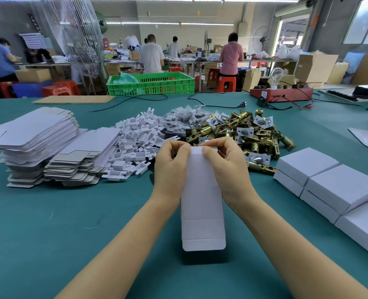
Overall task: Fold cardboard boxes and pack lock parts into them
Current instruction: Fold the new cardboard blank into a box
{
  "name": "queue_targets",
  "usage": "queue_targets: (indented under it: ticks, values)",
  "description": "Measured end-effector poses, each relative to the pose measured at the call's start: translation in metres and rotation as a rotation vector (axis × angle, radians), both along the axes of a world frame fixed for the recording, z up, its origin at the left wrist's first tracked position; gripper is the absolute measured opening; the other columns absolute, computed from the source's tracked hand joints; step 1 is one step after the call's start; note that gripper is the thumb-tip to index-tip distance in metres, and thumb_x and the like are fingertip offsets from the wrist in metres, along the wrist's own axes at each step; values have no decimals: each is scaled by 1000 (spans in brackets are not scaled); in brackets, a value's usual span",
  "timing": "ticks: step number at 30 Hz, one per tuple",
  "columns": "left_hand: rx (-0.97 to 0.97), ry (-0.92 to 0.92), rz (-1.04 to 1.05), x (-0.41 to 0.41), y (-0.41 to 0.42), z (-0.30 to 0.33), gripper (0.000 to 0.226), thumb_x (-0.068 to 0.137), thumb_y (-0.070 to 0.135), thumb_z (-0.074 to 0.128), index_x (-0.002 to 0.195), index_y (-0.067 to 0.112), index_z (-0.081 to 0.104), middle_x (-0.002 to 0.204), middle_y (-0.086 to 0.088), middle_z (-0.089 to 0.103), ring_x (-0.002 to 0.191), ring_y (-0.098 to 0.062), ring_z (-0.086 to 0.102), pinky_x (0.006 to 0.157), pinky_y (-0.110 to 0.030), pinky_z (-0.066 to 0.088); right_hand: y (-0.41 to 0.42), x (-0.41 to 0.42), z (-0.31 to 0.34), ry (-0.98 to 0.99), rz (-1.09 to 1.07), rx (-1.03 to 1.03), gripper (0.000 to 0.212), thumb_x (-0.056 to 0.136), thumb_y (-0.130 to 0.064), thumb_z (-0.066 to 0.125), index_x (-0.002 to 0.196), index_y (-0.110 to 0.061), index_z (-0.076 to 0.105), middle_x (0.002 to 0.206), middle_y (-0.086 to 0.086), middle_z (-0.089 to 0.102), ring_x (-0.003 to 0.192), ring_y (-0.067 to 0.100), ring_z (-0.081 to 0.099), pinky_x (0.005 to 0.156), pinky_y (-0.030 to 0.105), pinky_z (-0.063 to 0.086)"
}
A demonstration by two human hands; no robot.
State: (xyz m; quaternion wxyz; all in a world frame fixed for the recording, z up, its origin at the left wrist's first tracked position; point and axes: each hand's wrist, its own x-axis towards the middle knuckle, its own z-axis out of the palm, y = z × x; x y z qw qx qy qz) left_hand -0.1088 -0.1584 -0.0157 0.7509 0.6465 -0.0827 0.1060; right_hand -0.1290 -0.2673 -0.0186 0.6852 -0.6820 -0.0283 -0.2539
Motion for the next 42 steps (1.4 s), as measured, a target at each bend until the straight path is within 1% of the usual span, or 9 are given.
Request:
queue_targets:
  ticks: [11,15,19,23,29,34,35,38,42]
  values:
    - [-25,8,-105,-5,-1,2,13,90,11,62,80,20,63,83,0,61,81,-17,53,74,-38,43,-4,2,0,8,-35,21,12,83,-10,61,84,-23,61,78,-14,61,70,1,53,61,17,45]
    - [-89,40,-123,-5,-1,4,2,75,21,61,74,20,62,83,-4,61,82,-19,52,75,-40,42,-3,1,-1,-5,-25,6,12,82,-11,61,80,-22,62,80,-4,59,70,8,49,62,23,44]
    - [-109,24,-131,-3,-1,0,16,94,15,63,79,19,64,80,1,60,81,-20,51,76,-42,42,-7,2,1,-22,-22,30,8,86,-15,64,80,-21,61,75,-9,58,68,5,48,60,16,42]
    - [-85,-6,-129,-1,-1,-1,17,98,19,59,82,16,63,83,-2,59,81,-20,50,77,-42,41,-9,4,3,-40,-27,12,9,91,-20,64,83,-16,62,77,-4,59,67,4,50,61,14,43]
    - [-41,-97,-147,-2,-1,-2,20,97,26,59,89,8,61,88,-12,57,82,-23,48,75,-45,41,-9,2,3,-49,-33,25,18,90,-30,66,80,-16,62,88,15,68,73,12,55,67,30,46]
    - [45,-239,-134,-5,-2,-4,25,97,26,56,89,1,56,78,-8,53,69,-18,41,61,-27,37,-9,2,5,-90,-52,22,30,86,-37,67,69,-17,52,57,-14,51,55,3,40,53,16,36]
    - [54,-264,-136,-6,-2,-4,24,96,27,56,87,5,57,76,-4,53,67,-15,40,59,-22,36,-10,2,5,-94,-52,30,32,84,-39,67,69,-15,53,57,-10,53,57,5,42,54,17,37]
    - [63,-315,-141,-9,-3,-1,25,91,34,55,82,11,57,69,6,51,62,-9,37,54,-15,34,-10,1,6,-115,-52,67,38,81,-40,69,71,-7,53,76,23,62,67,19,49,62,26,42]
    - [52,-322,-153,-9,-3,-3,33,89,37,55,85,4,57,70,5,52,63,-13,37,54,-15,33,-8,1,7,-128,-55,92,47,81,-39,70,71,2,50,81,30,61,69,23,50,66,32,43]
